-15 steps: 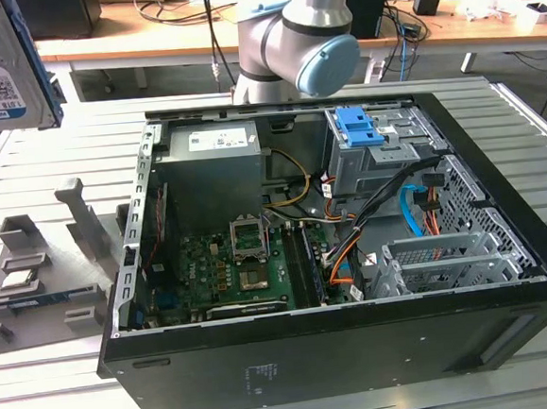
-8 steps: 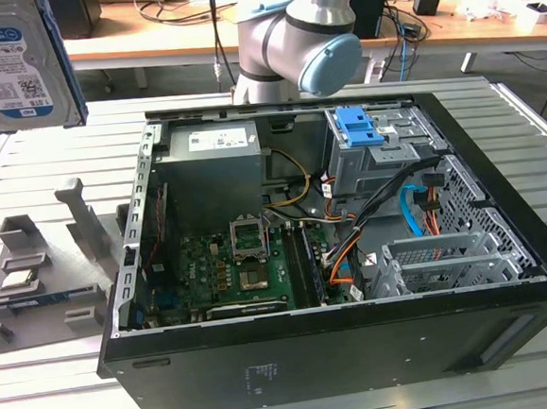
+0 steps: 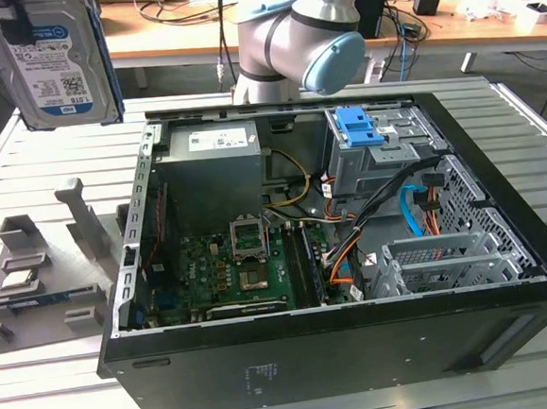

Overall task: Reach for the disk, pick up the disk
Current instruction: 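Pick up the disk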

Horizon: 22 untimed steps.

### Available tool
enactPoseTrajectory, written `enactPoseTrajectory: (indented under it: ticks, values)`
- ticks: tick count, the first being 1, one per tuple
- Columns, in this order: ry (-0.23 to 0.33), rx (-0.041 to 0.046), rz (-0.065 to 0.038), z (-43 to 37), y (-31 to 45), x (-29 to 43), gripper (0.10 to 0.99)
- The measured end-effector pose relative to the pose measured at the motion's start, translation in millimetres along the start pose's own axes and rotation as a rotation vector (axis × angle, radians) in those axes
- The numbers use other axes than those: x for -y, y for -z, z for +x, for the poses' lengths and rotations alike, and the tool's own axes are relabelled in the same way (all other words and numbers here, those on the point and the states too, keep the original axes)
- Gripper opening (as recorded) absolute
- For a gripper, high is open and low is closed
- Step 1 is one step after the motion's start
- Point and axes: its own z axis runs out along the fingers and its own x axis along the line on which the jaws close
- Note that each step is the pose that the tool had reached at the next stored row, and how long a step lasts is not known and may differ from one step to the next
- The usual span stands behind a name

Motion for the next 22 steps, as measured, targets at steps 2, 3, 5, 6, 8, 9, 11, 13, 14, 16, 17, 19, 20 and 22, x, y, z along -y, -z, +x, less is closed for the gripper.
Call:
enactPoseTrajectory:
  ticks: [2, 3, 5, 6, 8, 9, 11, 13, 14, 16, 17, 19, 20, 22]
  values:
    - [0.000, -0.0001, 0.000, 0.3, 0.4, 9.7, 0.365]
    - [0.000, 0.0000, 0.000, 0.7, 0.6, 17.2, 0.365]
    - [0.000, 0.0000, 0.000, 1.0, 1.0, 27.2, 0.365]
    - [0.000, 0.0000, 0.000, 1.5, 1.4, 37.5, 0.365]
    - [0.000, 0.0000, 0.000, 1.8, 1.7, 45.9, 0.365]
    - [0.000, 0.0000, 0.000, 2.1, 1.9, 52.6, 0.365]
    - [0.000, -0.0001, 0.000, 2.6, 2.4, 63.8, 0.365]
    - [0.000, 0.0000, 0.000, 3.1, 2.9, 78.9, 0.365]
    - [0.000, 0.0000, 0.000, 3.3, 3.0, 83.1, 0.365]
    - [0.000, -0.0001, 0.000, 3.8, 3.5, 94.9, 0.365]
    - [0.000, -0.0001, 0.000, 4.1, 3.8, 103.4, 0.365]
    - [0.000, 0.0000, 0.000, 4.7, 4.3, 118.1, 0.365]
    - [0.000, 0.0000, 0.000, 4.9, 4.5, 124.5, 0.365]
    - [0.000, 0.0000, 0.000, 5.4, 4.9, 134.7, 0.365]
